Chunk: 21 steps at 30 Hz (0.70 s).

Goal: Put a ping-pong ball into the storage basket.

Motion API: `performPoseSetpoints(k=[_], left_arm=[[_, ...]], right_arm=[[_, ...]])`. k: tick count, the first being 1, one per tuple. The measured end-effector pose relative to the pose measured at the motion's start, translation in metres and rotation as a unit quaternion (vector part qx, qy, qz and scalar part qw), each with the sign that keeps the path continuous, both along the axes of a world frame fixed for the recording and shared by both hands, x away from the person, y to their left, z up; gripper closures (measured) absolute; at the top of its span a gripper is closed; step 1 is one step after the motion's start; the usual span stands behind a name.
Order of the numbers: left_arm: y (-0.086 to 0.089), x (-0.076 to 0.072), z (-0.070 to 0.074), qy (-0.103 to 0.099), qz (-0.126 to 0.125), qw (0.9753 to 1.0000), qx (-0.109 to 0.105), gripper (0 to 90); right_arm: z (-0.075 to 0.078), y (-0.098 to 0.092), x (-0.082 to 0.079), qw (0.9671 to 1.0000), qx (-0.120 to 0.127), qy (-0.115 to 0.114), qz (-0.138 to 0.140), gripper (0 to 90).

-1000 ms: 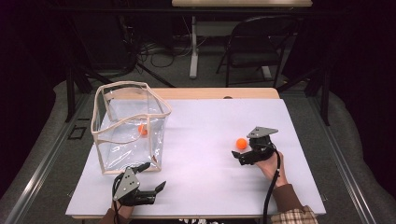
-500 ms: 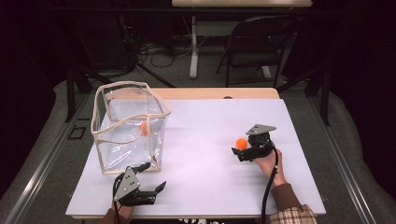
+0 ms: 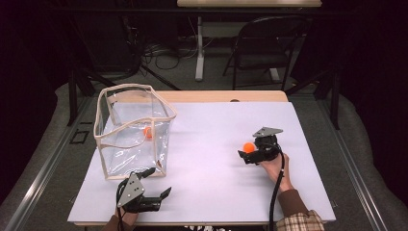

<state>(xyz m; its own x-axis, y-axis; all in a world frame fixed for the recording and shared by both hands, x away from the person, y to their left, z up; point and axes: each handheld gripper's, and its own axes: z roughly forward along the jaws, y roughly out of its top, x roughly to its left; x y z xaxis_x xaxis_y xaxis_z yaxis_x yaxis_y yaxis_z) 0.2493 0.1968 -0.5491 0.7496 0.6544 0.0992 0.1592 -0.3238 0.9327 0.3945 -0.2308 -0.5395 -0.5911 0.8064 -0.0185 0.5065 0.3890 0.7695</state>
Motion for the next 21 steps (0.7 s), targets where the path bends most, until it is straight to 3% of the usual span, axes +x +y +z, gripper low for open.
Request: performPoseSetpoints(k=[5,8,21], left_arm=[[-0.0002,-0.0001,-0.0001,0.001,0.0,1.0,0.0,16.0],[0.0001,-0.0001,0.0,0.0,0.0,1.0,0.0,16.0],[0.0005,-0.0002,0.0002,-0.001,0.001,1.0,0.0,16.1]], right_arm=[[-0.0026,0.0013,0.0018,1.0,0.0,0.003,-0.007,4.3],[-0.0037,0.0023,0.0022,1.0,-0.003,0.006,-0.006,12.8],[-0.0081,0.0054,0.0034,0.9994,-0.027,0.015,-0.017,32.5]])
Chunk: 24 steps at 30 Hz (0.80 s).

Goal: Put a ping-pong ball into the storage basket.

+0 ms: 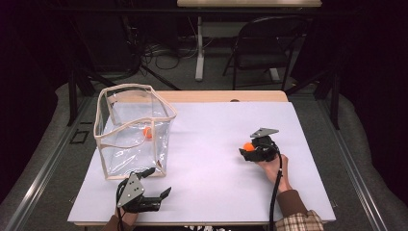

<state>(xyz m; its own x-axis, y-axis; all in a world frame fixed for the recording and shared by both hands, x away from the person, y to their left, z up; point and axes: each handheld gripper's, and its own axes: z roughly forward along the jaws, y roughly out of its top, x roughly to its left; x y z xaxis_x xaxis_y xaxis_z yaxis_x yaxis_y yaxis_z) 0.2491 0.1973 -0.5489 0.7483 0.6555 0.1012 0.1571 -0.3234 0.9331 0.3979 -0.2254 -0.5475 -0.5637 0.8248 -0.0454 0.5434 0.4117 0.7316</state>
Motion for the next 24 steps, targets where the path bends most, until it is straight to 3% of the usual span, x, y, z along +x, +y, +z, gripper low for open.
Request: performPoseSetpoints(k=[17,24], left_arm=[[0.0004,0.0001,0.0,0.001,0.0,1.0,-0.001,16.0],[0.0003,-0.0003,0.0003,0.0,0.001,1.0,-0.001,16.0]], right_arm=[[-0.003,0.0012,0.0011,0.9998,-0.015,0.008,-0.008,49.8],[-0.0006,0.0015,-0.0002,0.9998,-0.018,0.0,-0.007,50.5]])
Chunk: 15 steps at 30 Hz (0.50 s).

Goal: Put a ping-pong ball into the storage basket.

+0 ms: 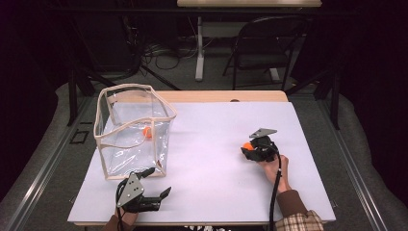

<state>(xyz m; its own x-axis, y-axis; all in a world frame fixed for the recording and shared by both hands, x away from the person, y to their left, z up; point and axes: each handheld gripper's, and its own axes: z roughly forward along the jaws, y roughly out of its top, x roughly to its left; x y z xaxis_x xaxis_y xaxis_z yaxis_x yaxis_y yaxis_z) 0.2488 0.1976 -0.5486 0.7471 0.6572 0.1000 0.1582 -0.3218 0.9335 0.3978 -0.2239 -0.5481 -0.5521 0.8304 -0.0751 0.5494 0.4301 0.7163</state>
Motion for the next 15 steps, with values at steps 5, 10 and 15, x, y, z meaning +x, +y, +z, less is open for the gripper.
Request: performPoseSetpoints(k=[5,10,15], left_arm=[[0.0,0.0,0.0,0.0,0.0,1.0,0.0,16.0],[0.0,0.0,0.0,0.0,0.001,1.0,0.001,16.0],[0.0,0.0,0.0,-0.002,0.0,1.0,0.002,16.0]], right_arm=[[0.001,0.0,-0.001,1.0,0.001,-0.003,-0.002,50.5],[0.011,0.0,-0.005,0.9998,0.004,-0.02,0.001,50.5],[0.017,0.001,-0.008,0.9996,0.005,-0.028,0.004,50.5]])
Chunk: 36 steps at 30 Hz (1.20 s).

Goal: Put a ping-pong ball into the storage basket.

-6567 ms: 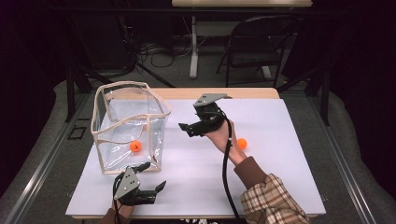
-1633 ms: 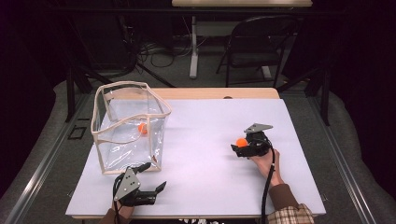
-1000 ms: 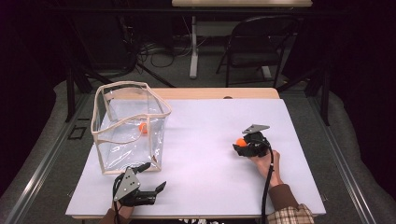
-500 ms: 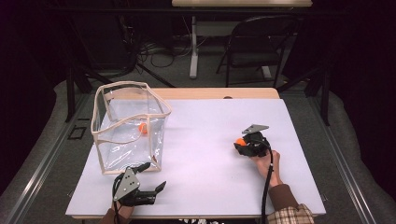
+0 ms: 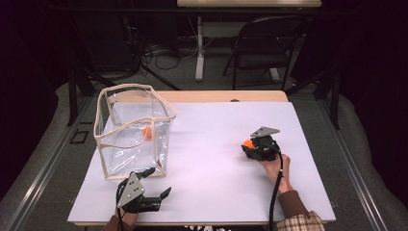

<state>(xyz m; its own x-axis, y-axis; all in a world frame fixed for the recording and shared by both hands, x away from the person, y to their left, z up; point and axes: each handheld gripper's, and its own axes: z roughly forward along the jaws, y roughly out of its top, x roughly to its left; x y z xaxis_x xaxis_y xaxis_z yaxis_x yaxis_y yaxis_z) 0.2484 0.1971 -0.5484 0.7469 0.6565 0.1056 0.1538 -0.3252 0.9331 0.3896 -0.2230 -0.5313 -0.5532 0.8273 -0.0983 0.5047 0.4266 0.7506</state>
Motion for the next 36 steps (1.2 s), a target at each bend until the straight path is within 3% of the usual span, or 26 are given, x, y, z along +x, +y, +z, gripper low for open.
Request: performPoseSetpoints(k=[9,16,19,28,29,36], left_arm=[[0.0,0.0,0.0,0.001,0.0,1.0,0.0,16.0],[0.0,0.0,-0.001,0.001,-0.001,1.0,0.001,16.1],[0.0,0.0,0.0,0.001,0.0,1.0,0.0,16.1],[0.0,0.0,0.0,0.001,0.0,1.0,0.0,16.1],[0.0,0.0,0.0,0.001,0.0,1.0,0.0,16.1],[0.0,0.0,-0.001,0.001,-0.001,1.0,0.001,16.0]], right_arm=[[0.013,-0.001,-0.006,0.9998,0.012,-0.015,0.002,50.5],[0.015,-0.001,-0.006,0.9998,0.011,-0.016,0.002,50.5],[0.026,-0.003,-0.011,0.9994,0.016,-0.031,0.0,50.4],[0.03,-0.004,-0.012,0.9992,0.015,-0.036,0.001,50.4],[0.036,-0.004,-0.015,0.9989,0.017,-0.045,0.002,50.4],[0.043,-0.004,-0.019,0.9983,0.019,-0.055,0.003,50.4]])
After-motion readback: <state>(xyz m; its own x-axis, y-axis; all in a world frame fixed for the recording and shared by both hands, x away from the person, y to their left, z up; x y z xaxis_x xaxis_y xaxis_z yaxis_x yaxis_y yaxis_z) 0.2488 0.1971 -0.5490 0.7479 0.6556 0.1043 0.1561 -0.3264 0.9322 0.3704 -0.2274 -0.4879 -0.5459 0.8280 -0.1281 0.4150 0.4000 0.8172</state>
